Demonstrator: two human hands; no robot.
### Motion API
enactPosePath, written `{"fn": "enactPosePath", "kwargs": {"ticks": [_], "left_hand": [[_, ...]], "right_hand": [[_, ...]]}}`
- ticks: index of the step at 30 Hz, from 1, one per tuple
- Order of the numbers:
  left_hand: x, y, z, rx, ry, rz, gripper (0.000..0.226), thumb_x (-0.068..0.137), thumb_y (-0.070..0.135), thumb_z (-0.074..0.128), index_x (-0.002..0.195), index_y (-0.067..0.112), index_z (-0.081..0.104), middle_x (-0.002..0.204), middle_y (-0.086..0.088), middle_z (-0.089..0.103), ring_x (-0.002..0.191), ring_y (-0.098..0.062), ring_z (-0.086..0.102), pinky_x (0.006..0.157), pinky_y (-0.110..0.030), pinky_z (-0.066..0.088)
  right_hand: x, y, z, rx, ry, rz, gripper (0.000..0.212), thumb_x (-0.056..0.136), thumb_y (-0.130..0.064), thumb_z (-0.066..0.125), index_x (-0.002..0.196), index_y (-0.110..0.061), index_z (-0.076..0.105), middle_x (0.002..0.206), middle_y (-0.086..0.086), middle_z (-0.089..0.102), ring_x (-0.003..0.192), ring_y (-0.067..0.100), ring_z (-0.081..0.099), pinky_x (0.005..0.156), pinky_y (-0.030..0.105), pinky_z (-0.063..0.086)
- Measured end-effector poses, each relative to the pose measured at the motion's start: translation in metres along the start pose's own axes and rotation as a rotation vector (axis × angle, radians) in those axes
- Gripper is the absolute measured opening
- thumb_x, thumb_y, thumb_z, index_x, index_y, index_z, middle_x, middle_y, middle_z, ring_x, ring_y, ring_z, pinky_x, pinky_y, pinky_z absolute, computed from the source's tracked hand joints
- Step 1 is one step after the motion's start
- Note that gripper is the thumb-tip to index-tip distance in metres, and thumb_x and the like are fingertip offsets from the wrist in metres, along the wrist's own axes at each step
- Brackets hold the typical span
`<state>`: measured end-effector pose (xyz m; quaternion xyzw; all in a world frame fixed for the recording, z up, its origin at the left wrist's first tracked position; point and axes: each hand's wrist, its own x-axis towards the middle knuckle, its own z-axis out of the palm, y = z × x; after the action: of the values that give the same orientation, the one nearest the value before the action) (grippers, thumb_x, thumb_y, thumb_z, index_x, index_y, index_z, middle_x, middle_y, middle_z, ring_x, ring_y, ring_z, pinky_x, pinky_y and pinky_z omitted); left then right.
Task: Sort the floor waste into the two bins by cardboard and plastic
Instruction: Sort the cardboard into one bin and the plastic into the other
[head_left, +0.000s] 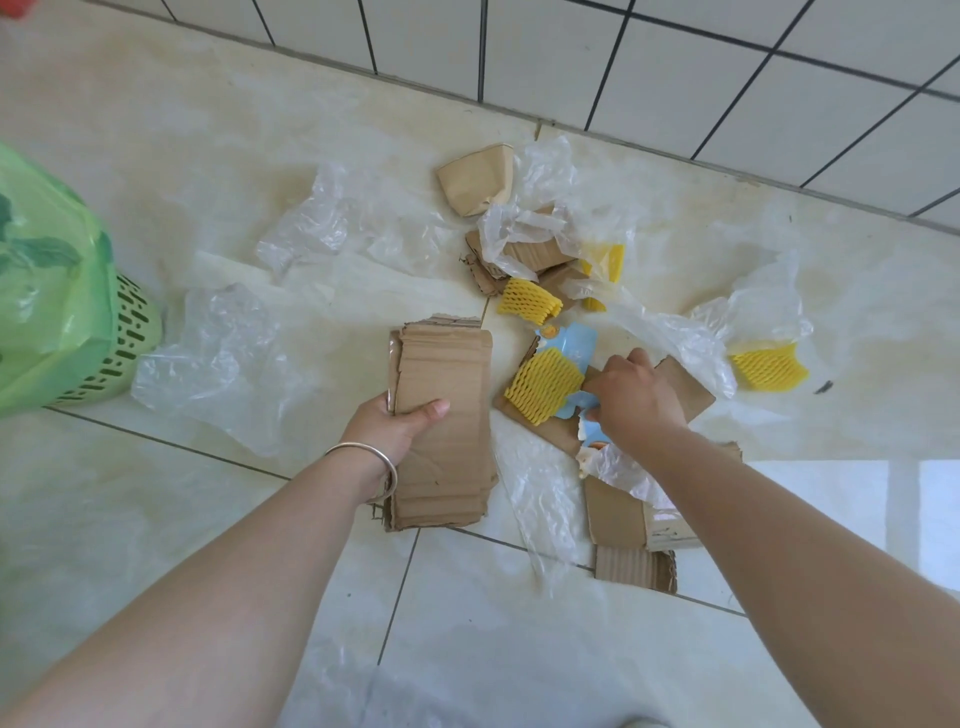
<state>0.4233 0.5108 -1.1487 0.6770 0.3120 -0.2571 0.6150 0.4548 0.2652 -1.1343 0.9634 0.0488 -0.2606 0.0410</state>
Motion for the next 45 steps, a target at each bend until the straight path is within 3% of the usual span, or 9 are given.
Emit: {"fn": "enactPosePath", "kwargs": {"ticks": [4, 6, 11, 16, 23, 26, 32, 39, 45], "left_hand": [[-0.001, 0.004, 0.002, -0.034, -0.002, 0.006, 0.02, 0.079, 0.022, 0.073, 0.097, 0.018, 0.066, 0.098, -0.008, 0.071, 0.09, -0.026, 0.067, 0.083, -0.034, 0.053], [-0.001, 0.006, 0.003, -0.056, -0.001, 0.006, 0.014, 0.079, 0.021, 0.073, 0.091, 0.02, 0.067, 0.097, -0.008, 0.071, 0.088, -0.026, 0.068, 0.081, -0.035, 0.054], [-0.007, 0.017, 0.001, -0.114, 0.013, 0.028, 0.009, 0.08, 0.019, 0.072, 0.085, 0.02, 0.065, 0.09, -0.006, 0.07, 0.078, -0.022, 0.067, 0.069, -0.03, 0.055], [-0.02, 0.025, -0.008, -0.165, 0.065, 0.05, 0.008, 0.081, 0.019, 0.071, 0.084, 0.021, 0.064, 0.086, -0.002, 0.07, 0.073, -0.017, 0.067, 0.054, -0.02, 0.057], [-0.051, 0.045, -0.041, -0.314, 0.185, 0.081, 0.006, 0.081, 0.02, 0.07, 0.083, 0.021, 0.064, 0.085, 0.0, 0.07, 0.073, -0.016, 0.068, 0.068, -0.027, 0.057], [-0.067, 0.054, -0.066, -0.361, 0.278, 0.099, 0.007, 0.081, 0.021, 0.071, 0.081, 0.02, 0.064, 0.079, 0.002, 0.07, 0.062, -0.009, 0.068, 0.062, -0.023, 0.058], [-0.103, 0.064, -0.131, -0.488, 0.428, 0.1, 0.013, 0.081, 0.022, 0.072, 0.091, 0.017, 0.065, 0.088, -0.003, 0.07, 0.077, -0.02, 0.067, 0.072, -0.032, 0.054], [-0.145, 0.063, -0.188, -0.58, 0.48, 0.138, 0.008, 0.083, 0.022, 0.069, 0.078, 0.019, 0.064, 0.078, 0.0, 0.07, 0.075, -0.021, 0.067, 0.085, -0.041, 0.053], [-0.193, 0.039, -0.251, -0.431, 0.638, 0.225, 0.008, 0.082, 0.021, 0.07, 0.077, 0.025, 0.065, 0.082, 0.005, 0.07, 0.087, -0.021, 0.067, 0.088, -0.036, 0.052]], "right_hand": [[-0.001, -0.001, -0.032, 0.268, 0.077, 0.087, 0.031, 0.09, -0.026, 0.058, 0.109, -0.002, 0.06, 0.103, 0.012, 0.055, 0.108, 0.028, 0.051, 0.072, 0.03, 0.037], [-0.004, -0.004, -0.046, 0.427, 0.137, 0.105, 0.026, 0.088, -0.023, 0.061, 0.104, -0.002, 0.064, 0.102, 0.014, 0.057, 0.101, 0.032, 0.055, 0.068, 0.029, 0.033], [-0.011, -0.007, -0.07, 0.83, 0.223, 0.139, 0.03, 0.084, -0.02, 0.066, 0.113, -0.009, 0.066, 0.103, 0.013, 0.065, 0.088, 0.029, 0.059, 0.067, 0.033, 0.046], [-0.011, -0.013, -0.085, 1.152, 0.251, 0.185, 0.03, 0.087, -0.022, 0.064, 0.115, -0.012, 0.06, 0.095, 0.004, 0.058, 0.083, 0.02, 0.055, 0.052, 0.023, 0.041], [0.0, -0.061, -0.112, 1.482, 0.238, 0.131, 0.028, 0.087, -0.015, 0.063, 0.115, -0.014, 0.056, 0.088, -0.002, 0.059, 0.077, 0.015, 0.061, 0.05, 0.021, 0.048], [0.001, -0.096, -0.126, 1.591, 0.184, 0.11, 0.026, 0.088, -0.018, 0.063, 0.113, -0.016, 0.058, 0.083, -0.006, 0.06, 0.071, 0.007, 0.06, 0.048, 0.017, 0.048], [-0.011, -0.162, -0.167, 1.849, 0.029, 0.094, 0.018, 0.089, -0.011, 0.061, 0.107, -0.014, 0.057, 0.086, -0.001, 0.062, 0.072, 0.011, 0.061, 0.047, 0.018, 0.049], [-0.046, -0.26, -0.181, 1.702, 0.025, -0.021, 0.01, 0.087, -0.013, 0.063, 0.085, -0.023, 0.06, 0.082, -0.003, 0.062, 0.075, 0.016, 0.061, 0.067, 0.031, 0.051], [-0.095, -0.359, -0.184, 1.486, 0.076, -0.251, 0.02, 0.087, -0.016, 0.063, 0.106, -0.019, 0.057, 0.085, -0.006, 0.06, 0.075, 0.013, 0.059, 0.057, 0.015, 0.044]]}}
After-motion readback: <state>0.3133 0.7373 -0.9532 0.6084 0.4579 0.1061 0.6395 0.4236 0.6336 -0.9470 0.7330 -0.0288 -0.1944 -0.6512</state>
